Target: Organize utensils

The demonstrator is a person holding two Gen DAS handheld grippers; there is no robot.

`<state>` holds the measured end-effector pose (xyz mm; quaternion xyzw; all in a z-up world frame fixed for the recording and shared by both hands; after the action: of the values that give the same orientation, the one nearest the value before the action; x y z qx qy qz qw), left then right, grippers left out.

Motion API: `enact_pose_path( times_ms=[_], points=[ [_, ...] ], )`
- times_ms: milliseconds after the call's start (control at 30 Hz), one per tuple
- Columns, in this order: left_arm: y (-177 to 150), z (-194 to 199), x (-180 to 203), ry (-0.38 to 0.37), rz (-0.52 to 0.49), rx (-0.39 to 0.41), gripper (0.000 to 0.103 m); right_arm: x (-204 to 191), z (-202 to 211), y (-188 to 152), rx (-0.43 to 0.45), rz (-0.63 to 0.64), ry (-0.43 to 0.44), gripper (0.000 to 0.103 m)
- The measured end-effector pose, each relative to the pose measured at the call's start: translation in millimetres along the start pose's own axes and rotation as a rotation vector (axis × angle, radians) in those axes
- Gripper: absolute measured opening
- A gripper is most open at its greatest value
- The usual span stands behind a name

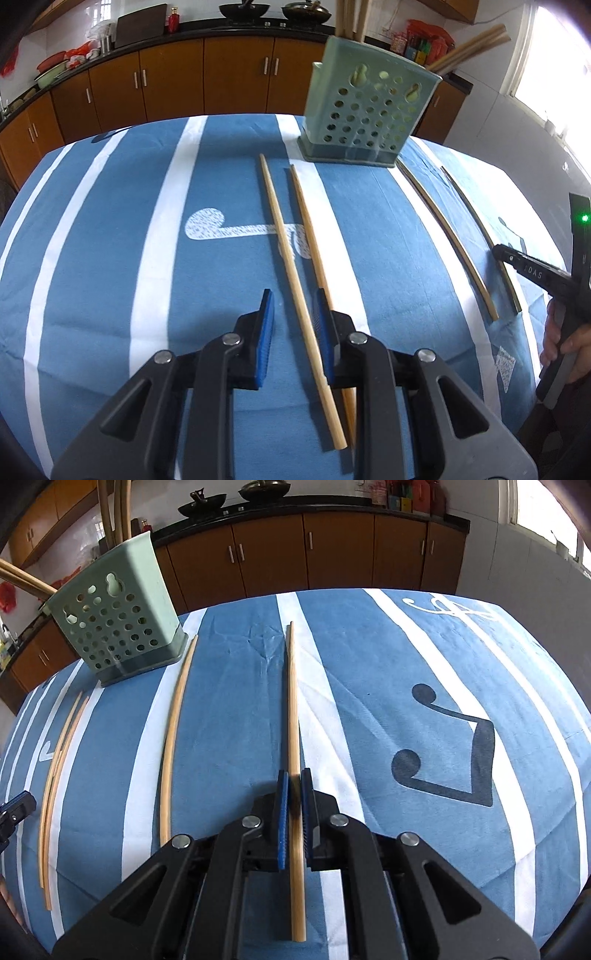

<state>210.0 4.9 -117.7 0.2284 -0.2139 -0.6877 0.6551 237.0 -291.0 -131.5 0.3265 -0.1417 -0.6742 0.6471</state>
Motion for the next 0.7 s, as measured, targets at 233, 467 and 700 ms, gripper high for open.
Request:
enact_pose_path(
  times_ms=[233,467,700],
  points=[
    [-4,-13,9,0.035,-0.034,-0.028,0.012,-2,0,0,0.004,0.004,-0.001,0.007],
    [1,-17,-1,0.109,-0.034,-0.003,0.008,-4,0,-1,0.002,0.014,0.002,0.008],
    [20,-31,-52,0.175,0.075,-0.017,0.008,-15,-2,-2,0.011,0.05,0.02,0.008]
  ],
)
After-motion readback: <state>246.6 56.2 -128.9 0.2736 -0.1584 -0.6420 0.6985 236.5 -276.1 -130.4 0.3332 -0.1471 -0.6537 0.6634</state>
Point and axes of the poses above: each gripper's, at about its wrist camera, not at the fingertips, and z roughly against the way its jaws point, x to its right, y to its top, the point moved 4 cm from there along -z, roughly the way its jaws point, and after that the axes turned 12 degrees about y, right-handed, at the moved point
